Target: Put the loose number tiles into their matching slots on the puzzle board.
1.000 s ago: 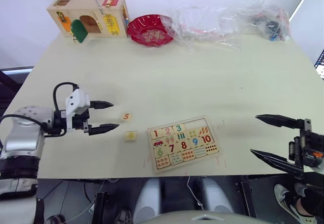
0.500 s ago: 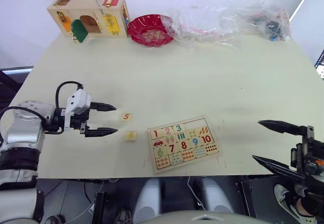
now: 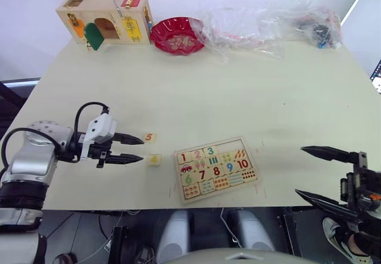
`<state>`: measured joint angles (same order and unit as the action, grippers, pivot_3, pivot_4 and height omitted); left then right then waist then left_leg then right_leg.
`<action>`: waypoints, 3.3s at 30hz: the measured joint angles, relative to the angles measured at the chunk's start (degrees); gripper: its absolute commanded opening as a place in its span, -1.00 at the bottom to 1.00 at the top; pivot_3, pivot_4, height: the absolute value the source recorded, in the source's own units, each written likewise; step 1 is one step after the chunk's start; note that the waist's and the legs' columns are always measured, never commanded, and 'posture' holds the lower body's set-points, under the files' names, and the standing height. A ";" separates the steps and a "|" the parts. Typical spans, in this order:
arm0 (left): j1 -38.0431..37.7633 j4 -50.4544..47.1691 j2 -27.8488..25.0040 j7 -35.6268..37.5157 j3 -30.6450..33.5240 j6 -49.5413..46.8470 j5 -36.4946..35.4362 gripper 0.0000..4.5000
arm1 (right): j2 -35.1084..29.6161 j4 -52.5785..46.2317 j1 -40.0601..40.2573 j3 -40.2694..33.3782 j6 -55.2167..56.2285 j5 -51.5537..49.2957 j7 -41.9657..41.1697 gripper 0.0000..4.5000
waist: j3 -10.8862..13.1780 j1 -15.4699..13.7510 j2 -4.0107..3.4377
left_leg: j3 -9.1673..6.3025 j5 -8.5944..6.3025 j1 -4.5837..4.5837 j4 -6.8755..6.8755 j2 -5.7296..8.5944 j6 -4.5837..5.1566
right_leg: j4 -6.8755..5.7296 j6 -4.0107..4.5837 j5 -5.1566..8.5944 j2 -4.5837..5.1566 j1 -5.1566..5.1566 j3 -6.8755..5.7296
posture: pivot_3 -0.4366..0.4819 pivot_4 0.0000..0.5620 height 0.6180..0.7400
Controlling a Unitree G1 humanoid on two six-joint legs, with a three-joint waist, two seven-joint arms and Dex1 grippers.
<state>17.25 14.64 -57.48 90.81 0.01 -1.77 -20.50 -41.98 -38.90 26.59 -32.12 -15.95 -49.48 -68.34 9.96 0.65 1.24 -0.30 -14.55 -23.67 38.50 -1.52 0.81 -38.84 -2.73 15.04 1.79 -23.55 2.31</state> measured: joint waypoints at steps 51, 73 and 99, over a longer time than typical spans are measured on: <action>2.70 3.87 4.08 -1.19 -5.72 9.04 9.00 0.08 | 0.63 -3.26 4.16 0.16 0.08 0.14 2.55 1.00 | -0.32 -0.01 -0.29 | 0.07 0.00 0.17 0.00 0.01 0.00 | -0.01 0.00 0.00 -0.04 0.16 0.04 | -0.05 -0.47 1.00; 5.32 -3.43 3.65 -2.94 -9.48 -0.29 11.45 0.08 | 0.67 -4.27 5.53 0.39 0.08 1.03 2.64 1.00 | -0.34 -0.03 -0.25 | 0.03 0.00 0.09 0.07 0.03 0.00 | -0.01 -0.02 0.01 -0.05 0.16 -0.02 | -0.05 -0.47 1.00; 6.85 -0.43 2.86 -2.16 -9.55 1.41 12.45 0.08 | 0.65 -4.86 5.50 0.80 0.08 1.02 2.60 1.00 | -0.34 -0.04 -0.24 | 0.04 0.00 0.08 0.07 0.04 0.00 | -0.01 -0.02 0.01 -0.05 0.16 -0.03 | -0.05 -0.47 1.00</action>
<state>24.10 14.21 -54.62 88.66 -9.54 -0.36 -8.05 -41.33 -43.76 32.09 -31.32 -15.87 -48.46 -65.74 9.62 0.61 1.00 -0.26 -14.55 -23.59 38.58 -1.48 0.81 -38.85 -2.75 15.06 1.74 -23.39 2.28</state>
